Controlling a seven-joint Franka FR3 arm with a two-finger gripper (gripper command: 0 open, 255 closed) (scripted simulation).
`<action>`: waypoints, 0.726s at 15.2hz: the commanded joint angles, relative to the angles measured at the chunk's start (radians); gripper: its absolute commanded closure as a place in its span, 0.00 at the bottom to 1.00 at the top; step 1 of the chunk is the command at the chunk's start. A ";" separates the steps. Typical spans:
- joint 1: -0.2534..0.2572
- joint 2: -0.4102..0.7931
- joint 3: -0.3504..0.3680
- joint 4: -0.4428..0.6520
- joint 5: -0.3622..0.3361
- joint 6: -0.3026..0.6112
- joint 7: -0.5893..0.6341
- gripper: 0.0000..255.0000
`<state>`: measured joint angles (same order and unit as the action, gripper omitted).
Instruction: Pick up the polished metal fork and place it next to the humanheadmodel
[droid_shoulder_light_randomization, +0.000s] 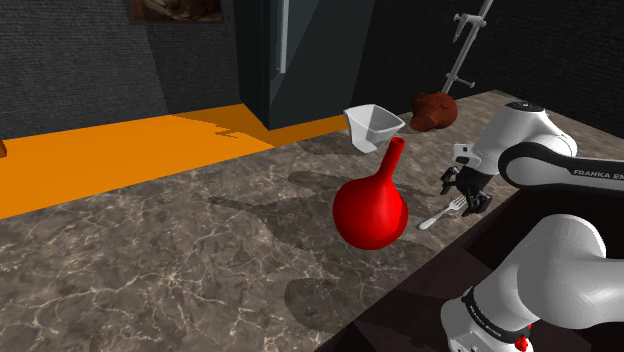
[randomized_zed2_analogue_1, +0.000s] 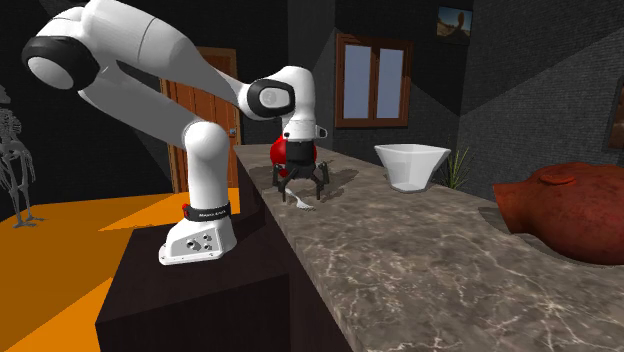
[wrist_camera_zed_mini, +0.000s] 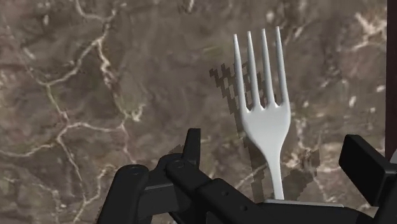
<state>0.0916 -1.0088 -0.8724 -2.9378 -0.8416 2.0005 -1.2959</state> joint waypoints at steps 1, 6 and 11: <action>0.000 0.008 -0.010 -0.005 -0.009 0.013 0.003 0.00; 0.001 0.008 -0.010 -0.005 -0.009 0.014 0.003 0.00; 0.001 0.008 -0.009 -0.005 -0.009 0.013 0.003 1.00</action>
<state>0.0916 -1.0021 -0.8798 -2.9414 -0.8478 2.0093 -1.2932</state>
